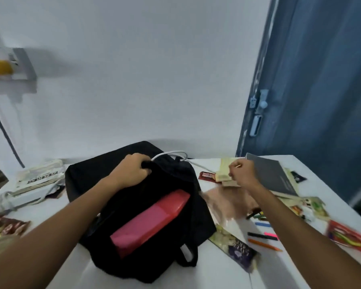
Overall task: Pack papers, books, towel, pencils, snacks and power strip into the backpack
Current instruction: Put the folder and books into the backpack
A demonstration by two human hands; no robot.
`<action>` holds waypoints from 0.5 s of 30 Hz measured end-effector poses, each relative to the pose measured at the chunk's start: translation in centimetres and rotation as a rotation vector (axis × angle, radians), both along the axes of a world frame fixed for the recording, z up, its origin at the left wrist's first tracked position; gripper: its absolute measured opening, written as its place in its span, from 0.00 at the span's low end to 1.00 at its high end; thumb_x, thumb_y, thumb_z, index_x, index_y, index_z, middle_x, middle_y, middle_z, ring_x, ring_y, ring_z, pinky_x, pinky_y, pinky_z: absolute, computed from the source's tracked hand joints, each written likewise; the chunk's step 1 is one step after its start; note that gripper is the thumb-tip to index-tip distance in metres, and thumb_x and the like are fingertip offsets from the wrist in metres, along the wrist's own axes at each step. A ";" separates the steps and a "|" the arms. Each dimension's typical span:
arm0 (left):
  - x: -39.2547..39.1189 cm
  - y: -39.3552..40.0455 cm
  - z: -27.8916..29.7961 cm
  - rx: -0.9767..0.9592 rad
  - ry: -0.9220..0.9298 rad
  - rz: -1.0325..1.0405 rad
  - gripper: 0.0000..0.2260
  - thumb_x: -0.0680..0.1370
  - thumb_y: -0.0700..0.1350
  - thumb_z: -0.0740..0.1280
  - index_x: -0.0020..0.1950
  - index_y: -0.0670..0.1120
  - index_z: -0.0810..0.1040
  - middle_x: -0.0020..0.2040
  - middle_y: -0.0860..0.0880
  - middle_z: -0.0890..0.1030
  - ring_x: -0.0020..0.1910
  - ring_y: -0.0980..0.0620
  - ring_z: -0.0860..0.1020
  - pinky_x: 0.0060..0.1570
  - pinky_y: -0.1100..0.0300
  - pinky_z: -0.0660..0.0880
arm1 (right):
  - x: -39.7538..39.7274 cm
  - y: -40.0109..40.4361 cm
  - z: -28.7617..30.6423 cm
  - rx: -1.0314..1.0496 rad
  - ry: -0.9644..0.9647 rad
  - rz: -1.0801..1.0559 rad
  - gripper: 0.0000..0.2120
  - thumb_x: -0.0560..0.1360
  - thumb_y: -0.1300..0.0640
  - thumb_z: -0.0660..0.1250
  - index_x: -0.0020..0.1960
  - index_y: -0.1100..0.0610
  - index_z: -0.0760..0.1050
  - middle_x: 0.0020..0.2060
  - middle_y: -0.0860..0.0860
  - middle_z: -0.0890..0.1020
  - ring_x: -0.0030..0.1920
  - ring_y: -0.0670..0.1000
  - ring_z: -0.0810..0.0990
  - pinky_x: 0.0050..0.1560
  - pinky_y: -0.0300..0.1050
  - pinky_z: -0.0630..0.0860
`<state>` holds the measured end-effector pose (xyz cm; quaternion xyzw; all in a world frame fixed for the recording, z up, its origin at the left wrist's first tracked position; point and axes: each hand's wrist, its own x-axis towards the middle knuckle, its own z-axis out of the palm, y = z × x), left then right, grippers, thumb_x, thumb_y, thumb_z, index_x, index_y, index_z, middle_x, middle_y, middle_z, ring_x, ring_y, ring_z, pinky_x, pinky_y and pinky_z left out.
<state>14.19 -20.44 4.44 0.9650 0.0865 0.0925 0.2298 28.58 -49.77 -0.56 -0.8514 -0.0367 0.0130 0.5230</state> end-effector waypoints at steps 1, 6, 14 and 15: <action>0.4 -0.5 -0.6 0.005 0.042 -0.018 0.08 0.72 0.40 0.69 0.48 0.49 0.83 0.45 0.49 0.84 0.49 0.48 0.80 0.52 0.55 0.75 | 0.6 -2.0 -1.2 -0.128 -0.075 -0.095 0.11 0.71 0.67 0.65 0.38 0.52 0.79 0.39 0.54 0.81 0.42 0.57 0.79 0.40 0.43 0.72; 1.3 -1.9 -2.4 0.006 0.157 -0.066 0.08 0.72 0.39 0.69 0.47 0.51 0.83 0.44 0.51 0.83 0.49 0.51 0.80 0.54 0.57 0.74 | 0.0 -8.5 -4.0 -0.857 -0.130 -0.125 0.16 0.74 0.59 0.66 0.62 0.52 0.75 0.61 0.55 0.76 0.65 0.58 0.70 0.63 0.51 0.67; 0.7 -2.4 -2.8 -0.037 0.155 -0.054 0.10 0.73 0.38 0.69 0.42 0.55 0.80 0.42 0.54 0.83 0.46 0.53 0.79 0.48 0.62 0.71 | 1.0 -10.6 -4.7 -0.978 -0.215 0.034 0.15 0.77 0.62 0.62 0.63 0.52 0.74 0.53 0.54 0.82 0.54 0.54 0.80 0.54 0.47 0.75; 0.5 -2.4 -2.8 -0.042 0.149 -0.050 0.11 0.73 0.38 0.69 0.42 0.55 0.80 0.42 0.54 0.83 0.46 0.54 0.79 0.47 0.62 0.70 | 1.3 -10.6 -4.7 -0.994 -0.206 0.044 0.16 0.77 0.62 0.61 0.63 0.51 0.74 0.55 0.55 0.81 0.55 0.55 0.79 0.54 0.47 0.74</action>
